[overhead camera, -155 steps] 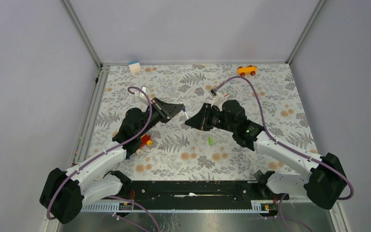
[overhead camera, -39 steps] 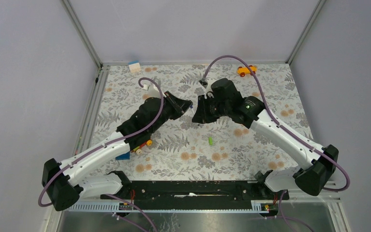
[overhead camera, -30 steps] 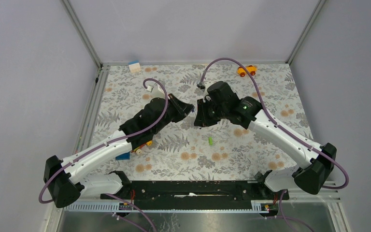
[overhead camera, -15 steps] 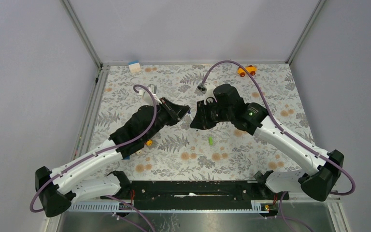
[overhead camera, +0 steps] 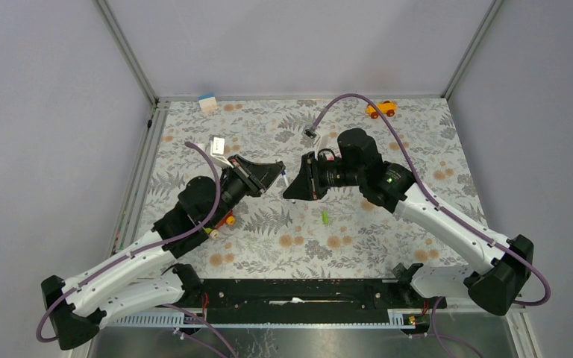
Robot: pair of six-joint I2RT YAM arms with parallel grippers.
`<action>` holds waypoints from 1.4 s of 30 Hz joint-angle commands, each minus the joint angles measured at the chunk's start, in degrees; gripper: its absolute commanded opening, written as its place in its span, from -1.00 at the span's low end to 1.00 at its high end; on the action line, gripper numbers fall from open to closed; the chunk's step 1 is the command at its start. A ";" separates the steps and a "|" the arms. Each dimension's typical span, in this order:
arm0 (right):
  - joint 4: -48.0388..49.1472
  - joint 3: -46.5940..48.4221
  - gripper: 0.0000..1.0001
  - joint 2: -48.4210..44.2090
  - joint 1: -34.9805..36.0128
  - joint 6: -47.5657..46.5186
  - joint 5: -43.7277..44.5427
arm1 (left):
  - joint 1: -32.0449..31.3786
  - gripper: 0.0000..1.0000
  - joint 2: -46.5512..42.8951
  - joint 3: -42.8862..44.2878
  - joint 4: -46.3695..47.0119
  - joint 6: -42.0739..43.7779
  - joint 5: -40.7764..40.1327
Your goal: Insert the pens into the pen caps
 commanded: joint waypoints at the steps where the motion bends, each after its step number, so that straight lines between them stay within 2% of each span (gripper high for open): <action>1: 26.59 3.49 -1.00 -2.15 -1.31 1.55 0.55 | -4.71 -1.00 1.22 -3.43 -9.93 1.87 17.26; 11: 23.40 0.23 -1.00 -2.37 -1.33 -0.64 2.34 | -4.75 -1.00 1.18 -1.62 -9.91 3.88 15.99; 13: 23.02 -0.66 -1.00 -2.79 -1.37 -1.01 2.68 | -4.75 -0.94 0.98 -1.33 -9.56 3.92 15.14; 16: 22.73 -2.11 -1.00 -3.17 -1.34 -1.41 2.81 | -4.71 -0.74 -0.19 -1.93 -7.32 3.88 14.46; 20: 22.79 -4.34 -1.00 -3.98 -1.34 -1.52 2.98 | -4.70 -0.20 -1.75 -2.20 -4.90 4.38 13.71; 24: 23.38 -6.33 -1.00 -4.98 -1.38 -1.20 2.99 | -4.70 0.10 -3.02 -2.53 -3.59 4.84 12.83; 29: 24.67 -8.29 -1.00 -6.15 -1.37 -0.77 0.83 | -4.70 0.13 -5.46 -4.66 -0.07 4.77 12.26; 37: 26.92 -10.66 -1.00 -7.79 -1.38 -0.25 -2.96 | -4.73 -0.02 -8.25 -5.21 1.77 5.97 9.74; 42: 27.03 -11.89 -1.00 -8.44 -1.36 -0.64 -5.09 | -4.71 0.11 -11.91 -3.42 -0.72 9.33 6.04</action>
